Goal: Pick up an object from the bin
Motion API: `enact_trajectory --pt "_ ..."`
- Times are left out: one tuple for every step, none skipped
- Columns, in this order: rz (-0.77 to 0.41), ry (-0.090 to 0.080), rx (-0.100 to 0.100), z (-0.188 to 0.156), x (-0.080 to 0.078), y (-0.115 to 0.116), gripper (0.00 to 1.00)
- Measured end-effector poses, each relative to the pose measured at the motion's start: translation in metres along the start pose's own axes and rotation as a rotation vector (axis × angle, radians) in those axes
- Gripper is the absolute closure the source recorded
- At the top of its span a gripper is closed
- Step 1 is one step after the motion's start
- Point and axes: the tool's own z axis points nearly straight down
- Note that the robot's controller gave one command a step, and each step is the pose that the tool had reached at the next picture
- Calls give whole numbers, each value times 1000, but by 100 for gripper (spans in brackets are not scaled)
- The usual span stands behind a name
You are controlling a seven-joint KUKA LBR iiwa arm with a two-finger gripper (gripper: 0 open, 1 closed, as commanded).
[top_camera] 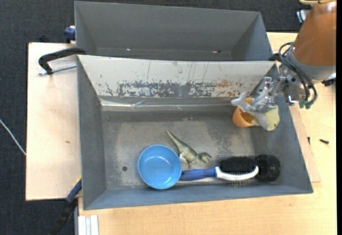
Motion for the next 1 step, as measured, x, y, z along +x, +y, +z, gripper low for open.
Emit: enact_trajectory --pt "-9 -1 -1 -86 -3 -4 100"
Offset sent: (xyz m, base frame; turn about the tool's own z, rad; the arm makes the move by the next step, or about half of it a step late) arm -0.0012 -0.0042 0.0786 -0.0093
